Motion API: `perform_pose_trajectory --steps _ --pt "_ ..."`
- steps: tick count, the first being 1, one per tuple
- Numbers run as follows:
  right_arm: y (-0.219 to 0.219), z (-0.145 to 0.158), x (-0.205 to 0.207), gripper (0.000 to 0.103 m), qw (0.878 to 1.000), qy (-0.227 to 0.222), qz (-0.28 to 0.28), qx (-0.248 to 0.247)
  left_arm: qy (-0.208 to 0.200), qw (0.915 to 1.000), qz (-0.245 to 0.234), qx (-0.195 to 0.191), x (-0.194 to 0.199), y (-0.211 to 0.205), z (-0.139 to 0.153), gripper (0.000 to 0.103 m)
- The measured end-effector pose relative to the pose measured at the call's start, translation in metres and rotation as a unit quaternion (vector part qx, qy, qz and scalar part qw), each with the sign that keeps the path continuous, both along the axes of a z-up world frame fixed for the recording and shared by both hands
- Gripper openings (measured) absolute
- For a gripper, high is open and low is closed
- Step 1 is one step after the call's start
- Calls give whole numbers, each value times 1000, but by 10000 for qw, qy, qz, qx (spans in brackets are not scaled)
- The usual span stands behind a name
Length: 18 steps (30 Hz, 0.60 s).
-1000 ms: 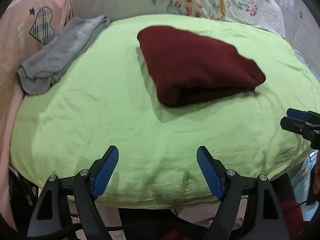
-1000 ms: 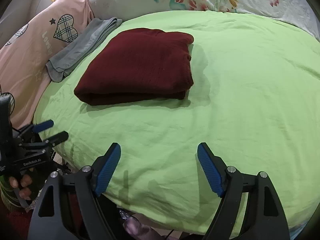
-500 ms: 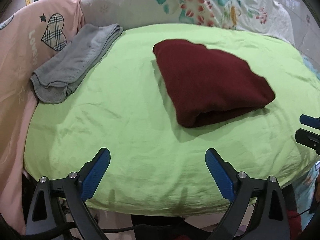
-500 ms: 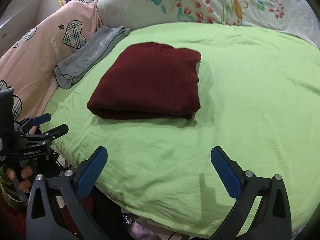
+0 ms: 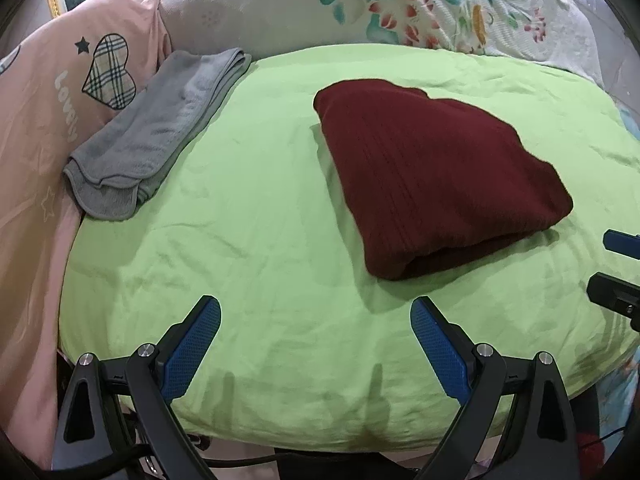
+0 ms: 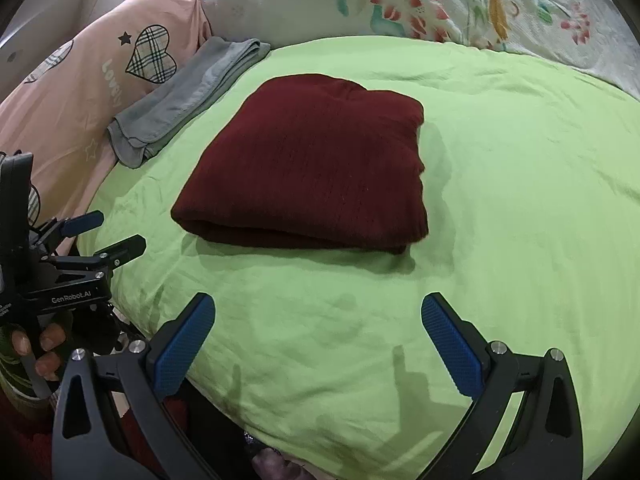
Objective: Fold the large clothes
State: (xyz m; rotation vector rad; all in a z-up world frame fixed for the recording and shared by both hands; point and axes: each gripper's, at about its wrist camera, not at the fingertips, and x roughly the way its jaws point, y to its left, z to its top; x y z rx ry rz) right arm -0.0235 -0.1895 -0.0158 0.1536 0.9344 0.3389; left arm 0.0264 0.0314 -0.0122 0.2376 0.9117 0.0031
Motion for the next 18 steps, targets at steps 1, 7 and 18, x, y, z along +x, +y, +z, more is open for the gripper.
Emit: perform_pose_trajectory --steps 1,7,18 --pt "0 1 2 103 10000 -3 5 -1 -7 10000 0 -13 2 0 1 96" --pt "1 6 12 103 10000 -22 8 13 -1 9999 -1 -111 10 -2 6 96" --pt "3 14 28 103 10000 -65 63 -17 20 9999 -1 -145 18 -7 10 96"
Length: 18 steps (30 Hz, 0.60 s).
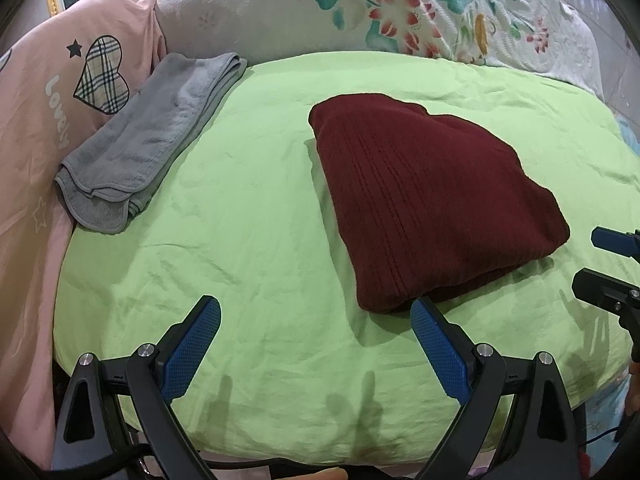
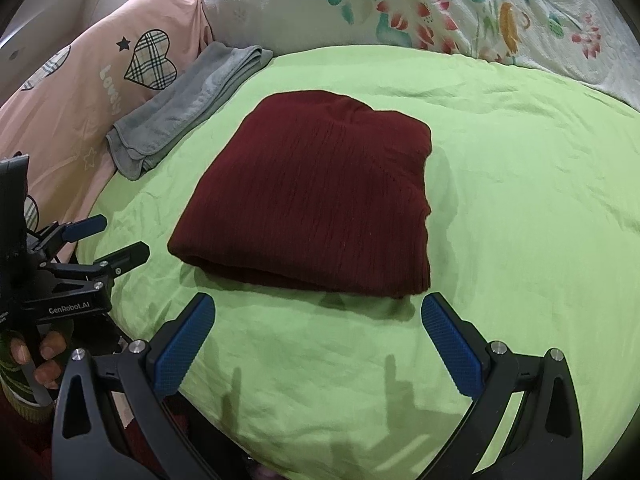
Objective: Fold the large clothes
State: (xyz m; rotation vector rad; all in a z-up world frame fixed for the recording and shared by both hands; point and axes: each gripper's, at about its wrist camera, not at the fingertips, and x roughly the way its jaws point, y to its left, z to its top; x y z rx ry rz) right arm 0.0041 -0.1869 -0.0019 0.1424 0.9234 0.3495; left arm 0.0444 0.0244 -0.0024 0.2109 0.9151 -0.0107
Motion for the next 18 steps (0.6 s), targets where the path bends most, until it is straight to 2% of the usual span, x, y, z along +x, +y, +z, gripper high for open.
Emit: perform_pose_trajectory --steps 18 --pt "4 0 2 103 10000 47 22 -40 72 9999 -128 88 -2 -9 -2 96"
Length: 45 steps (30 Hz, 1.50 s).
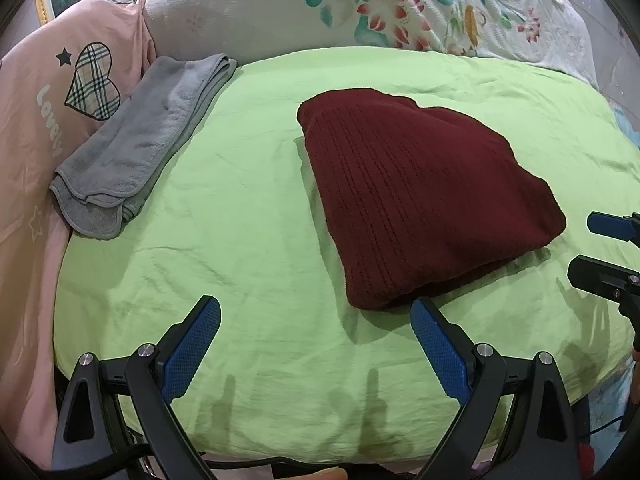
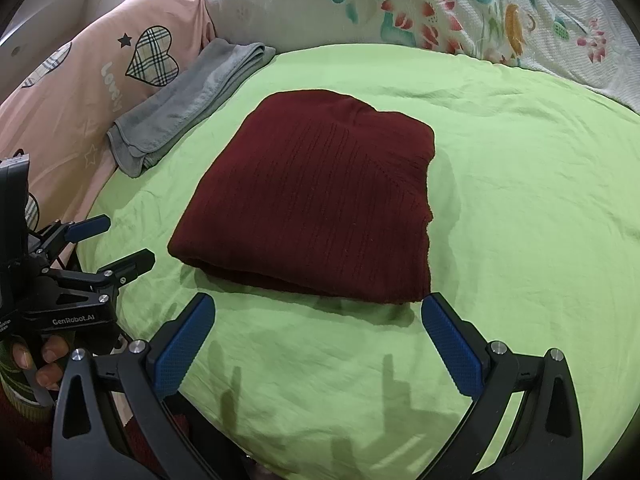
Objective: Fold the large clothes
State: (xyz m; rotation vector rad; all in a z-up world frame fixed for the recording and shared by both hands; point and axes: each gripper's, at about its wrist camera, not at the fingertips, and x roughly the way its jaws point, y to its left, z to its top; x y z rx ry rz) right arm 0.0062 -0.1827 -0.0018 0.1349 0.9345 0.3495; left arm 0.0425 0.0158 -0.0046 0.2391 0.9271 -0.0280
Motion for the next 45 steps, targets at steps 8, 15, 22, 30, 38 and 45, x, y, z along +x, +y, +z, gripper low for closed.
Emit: perform_pose_trajectory --steps 8,15,22,30,38,45 --pt "-2 0 -1 103 10000 -5 -8 11 -19 10000 -20 -12 -2 -1 2 96" --pt "-2 2 -3 103 10000 -22 -9 13 -76 9999 -52 -41 -3 0 6 96" --pt "0 5 -6 103 10000 -42 -6 11 -93 9999 -69 -65 -4 2 7 96" --pt "3 8 -8 103 10000 -56 8 15 -108 9998 -97 -118 -5 5 9 96" --pt "7 9 -10 103 10000 -74 12 13 -134 9998 -101 -124 -5 5 11 96" --pt "7 9 -10 103 10000 -72 14 18 -155 9998 -100 -116 -6 4 11 96"
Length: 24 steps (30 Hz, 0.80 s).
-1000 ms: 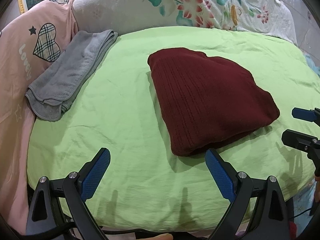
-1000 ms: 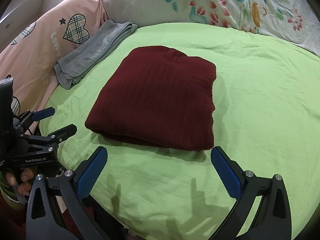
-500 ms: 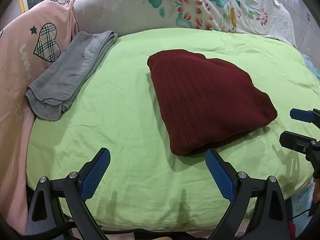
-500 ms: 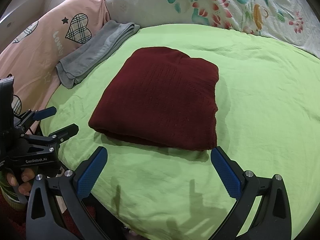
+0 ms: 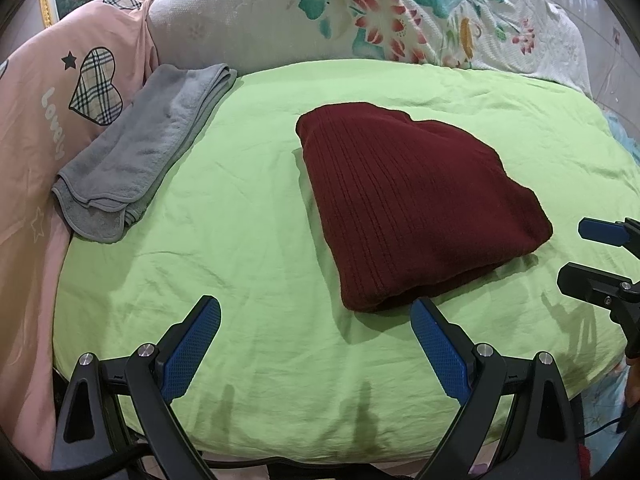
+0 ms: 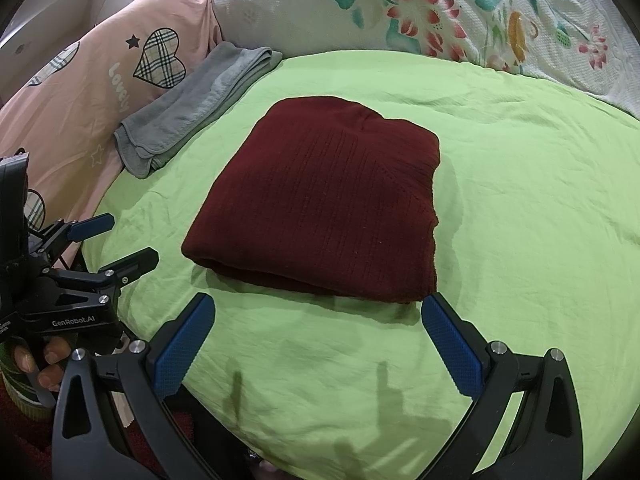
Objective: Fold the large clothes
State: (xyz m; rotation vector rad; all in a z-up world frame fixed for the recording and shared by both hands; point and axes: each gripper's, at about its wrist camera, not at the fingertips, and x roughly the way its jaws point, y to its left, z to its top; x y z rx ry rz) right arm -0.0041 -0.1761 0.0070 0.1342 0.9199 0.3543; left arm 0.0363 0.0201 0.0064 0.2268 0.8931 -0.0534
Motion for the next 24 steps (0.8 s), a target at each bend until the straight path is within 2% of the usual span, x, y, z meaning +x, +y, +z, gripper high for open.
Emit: perform_pose_trajectory --steps 24 --pt "-1 1 0 103 10000 -12 -1 11 -63 10000 -33 12 -4 -3 3 96"
